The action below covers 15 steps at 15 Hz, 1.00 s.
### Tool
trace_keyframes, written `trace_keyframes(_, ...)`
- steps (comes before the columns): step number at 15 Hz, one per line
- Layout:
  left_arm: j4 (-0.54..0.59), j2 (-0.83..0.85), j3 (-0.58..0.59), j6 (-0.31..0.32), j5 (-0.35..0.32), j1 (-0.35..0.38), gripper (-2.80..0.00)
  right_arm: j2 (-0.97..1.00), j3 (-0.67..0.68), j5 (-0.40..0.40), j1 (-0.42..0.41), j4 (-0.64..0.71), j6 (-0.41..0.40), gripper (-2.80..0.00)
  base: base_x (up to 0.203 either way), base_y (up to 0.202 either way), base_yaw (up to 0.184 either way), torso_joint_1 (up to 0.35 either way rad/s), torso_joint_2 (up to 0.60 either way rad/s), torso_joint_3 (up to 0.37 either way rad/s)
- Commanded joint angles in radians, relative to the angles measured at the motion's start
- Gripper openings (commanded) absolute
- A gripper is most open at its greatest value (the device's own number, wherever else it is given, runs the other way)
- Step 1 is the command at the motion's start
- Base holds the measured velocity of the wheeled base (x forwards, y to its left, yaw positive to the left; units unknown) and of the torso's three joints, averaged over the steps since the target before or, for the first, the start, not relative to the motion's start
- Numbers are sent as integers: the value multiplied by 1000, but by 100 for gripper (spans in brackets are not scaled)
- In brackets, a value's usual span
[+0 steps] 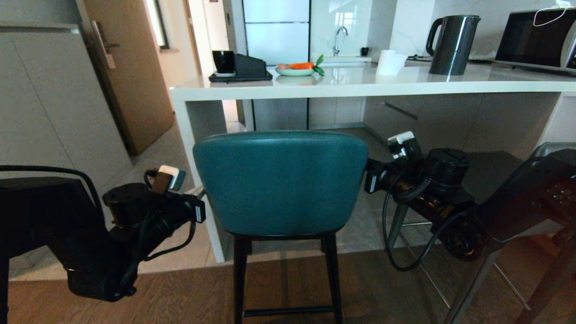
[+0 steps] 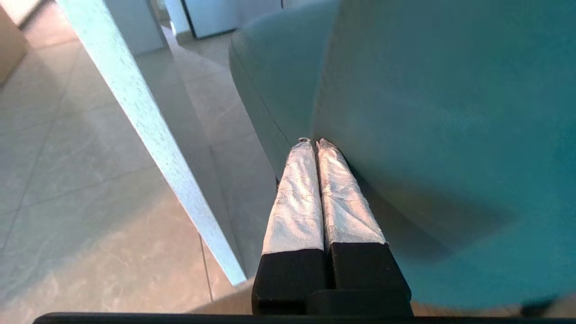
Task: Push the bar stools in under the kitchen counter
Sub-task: Push the blue chair back under the dining table
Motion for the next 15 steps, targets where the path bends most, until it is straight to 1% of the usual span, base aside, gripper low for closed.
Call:
trace_keyframes(1,-9,14,-31,0,1,1,-280,1,-3,3,0,-8,-1,-280,0,0,0,0,0,0)
trace_keyframes(4,-7,24,-56,0,0,1,-280,5,-8,3,0,-8,-1,-280,166,0,1,-3,5,2)
trace_keyframes(12,-10,20,-56,0,0,1,-280,8,-13,3,0,-7,-3,-280,187,0,2,2,4,2)
trace_keyframes(15,-12,19,-62,2,0,-1,-280,13,-44,3,0,4,-3,-280,188,0,3,1,3,2)
